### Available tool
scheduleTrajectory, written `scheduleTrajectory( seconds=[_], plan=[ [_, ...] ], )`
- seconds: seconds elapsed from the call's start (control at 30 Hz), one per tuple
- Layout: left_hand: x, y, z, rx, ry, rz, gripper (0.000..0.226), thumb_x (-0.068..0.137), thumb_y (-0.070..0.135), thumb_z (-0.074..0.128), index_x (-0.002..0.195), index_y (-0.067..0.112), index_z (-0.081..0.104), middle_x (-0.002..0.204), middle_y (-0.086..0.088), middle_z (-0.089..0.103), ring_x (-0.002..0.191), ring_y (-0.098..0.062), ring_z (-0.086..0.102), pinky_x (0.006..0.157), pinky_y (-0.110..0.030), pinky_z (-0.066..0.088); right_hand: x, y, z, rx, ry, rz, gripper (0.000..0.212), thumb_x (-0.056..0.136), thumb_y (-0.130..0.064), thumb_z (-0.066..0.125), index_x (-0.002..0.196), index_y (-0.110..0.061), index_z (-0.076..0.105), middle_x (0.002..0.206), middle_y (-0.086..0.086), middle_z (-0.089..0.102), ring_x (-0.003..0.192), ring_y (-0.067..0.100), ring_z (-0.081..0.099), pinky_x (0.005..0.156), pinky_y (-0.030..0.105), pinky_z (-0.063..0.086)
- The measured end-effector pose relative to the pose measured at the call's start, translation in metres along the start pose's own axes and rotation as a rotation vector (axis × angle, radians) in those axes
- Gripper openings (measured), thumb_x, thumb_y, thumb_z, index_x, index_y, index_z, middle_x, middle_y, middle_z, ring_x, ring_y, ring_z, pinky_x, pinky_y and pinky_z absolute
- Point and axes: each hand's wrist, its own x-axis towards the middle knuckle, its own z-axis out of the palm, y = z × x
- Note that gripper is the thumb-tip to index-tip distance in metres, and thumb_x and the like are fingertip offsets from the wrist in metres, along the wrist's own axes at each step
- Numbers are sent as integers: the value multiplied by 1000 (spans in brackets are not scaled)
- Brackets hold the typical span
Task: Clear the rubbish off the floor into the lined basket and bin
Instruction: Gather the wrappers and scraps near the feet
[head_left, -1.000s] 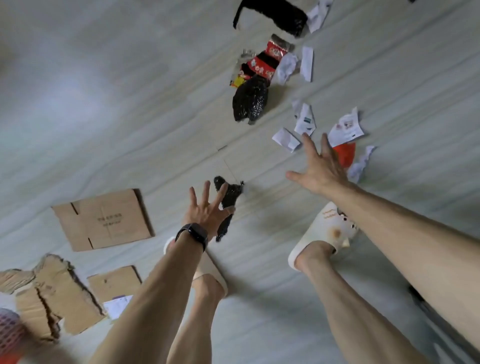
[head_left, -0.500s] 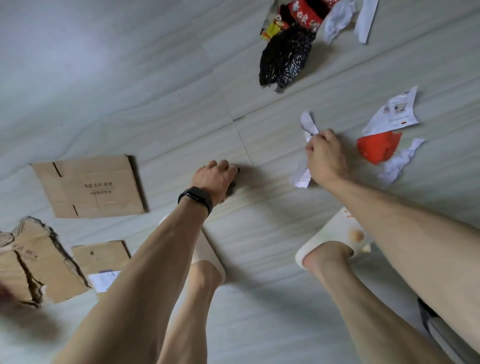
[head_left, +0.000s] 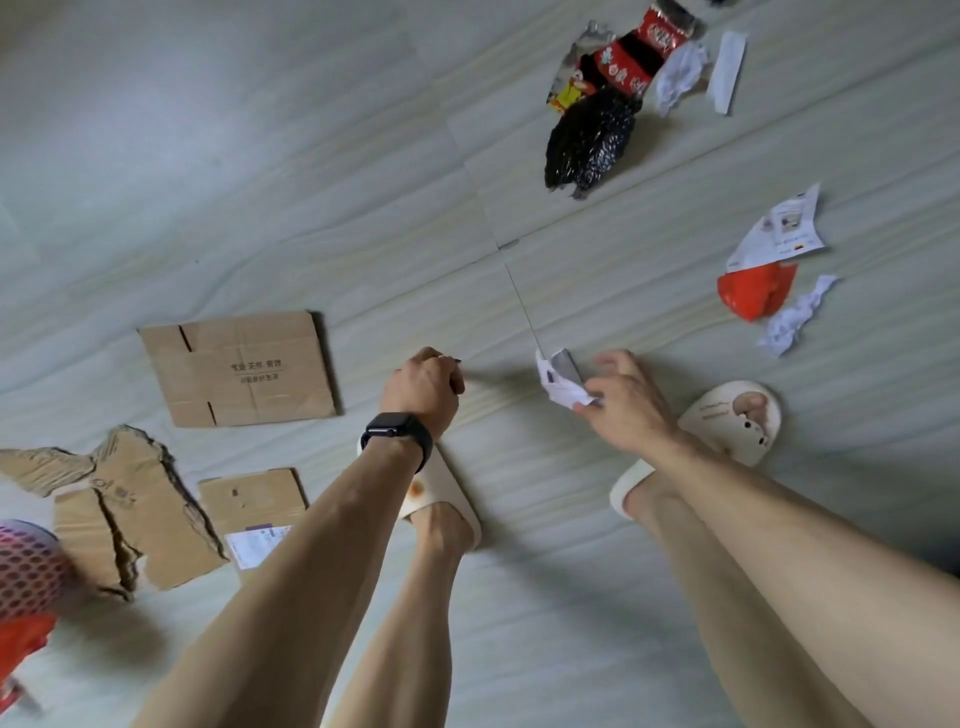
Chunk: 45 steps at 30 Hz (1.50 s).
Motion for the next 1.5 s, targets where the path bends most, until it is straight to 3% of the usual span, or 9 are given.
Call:
scheduleTrajectory(
  seconds=[0.3,0.47,0.7,0.9,1.07,1.23,1.33,1.4,1.5],
  plan=[
    [9,-32,39,18,-22,-14,37,83,1,50,107,18,73,125,-1,63,111,-28,59,85,-29,44,42,-27,73,-31,164,102,34,93,-10,60,126,-5,56,132,13,43,111,36,49,88,43,45],
    [2,-21,22,13,23,-43,36,90,20,52,123,14,66,135,-1,57,118,-27,57,97,-31,44,33,-19,38,94,174,273,26,94,-15,57,117,-9,46,113,21,62,104,42,58,73,40,42],
    [6,42,-2,-10,49,131,32,92,4,49,113,23,65,108,2,70,90,-23,64,72,-24,45,18,63,-61,317,398,497,26,90,-16,58,112,-3,64,117,23,66,110,40,58,90,39,46],
    [41,166,29,-12,-59,305,14,97,22,58,106,28,67,104,2,71,94,-23,65,70,-29,49,4,139,-100,34,359,426,27,85,-18,65,111,-9,69,150,9,35,137,31,31,114,36,29],
    [78,272,78,358,-66,667,21,93,20,61,105,33,73,163,4,14,145,-28,18,112,-39,30,17,178,-105,-86,338,187,31,89,-12,62,120,-9,66,163,10,13,146,34,19,120,39,16],
    [116,327,118,606,-144,745,21,96,23,51,101,22,71,163,-1,-13,148,-37,-17,120,-53,-3,23,214,-94,-93,438,80,28,85,6,53,110,3,64,149,11,42,120,37,47,95,45,47],
    [122,319,125,572,-134,796,27,97,25,49,118,22,66,162,-2,19,148,-31,14,115,-45,24,22,230,-88,-35,439,112,34,88,2,52,120,1,63,136,11,54,115,33,56,91,41,50],
    [108,307,120,594,-175,767,35,96,23,41,126,17,58,136,-10,53,122,-35,49,85,-40,44,12,231,-84,16,422,169,32,90,-3,56,121,2,64,127,17,60,115,35,57,92,38,47],
    [89,276,103,528,-182,639,34,91,10,45,121,18,58,105,-13,65,94,-36,59,66,-36,39,-10,217,-87,101,478,270,8,86,-5,60,92,-1,65,96,20,66,88,41,61,67,36,39]
  ],
)
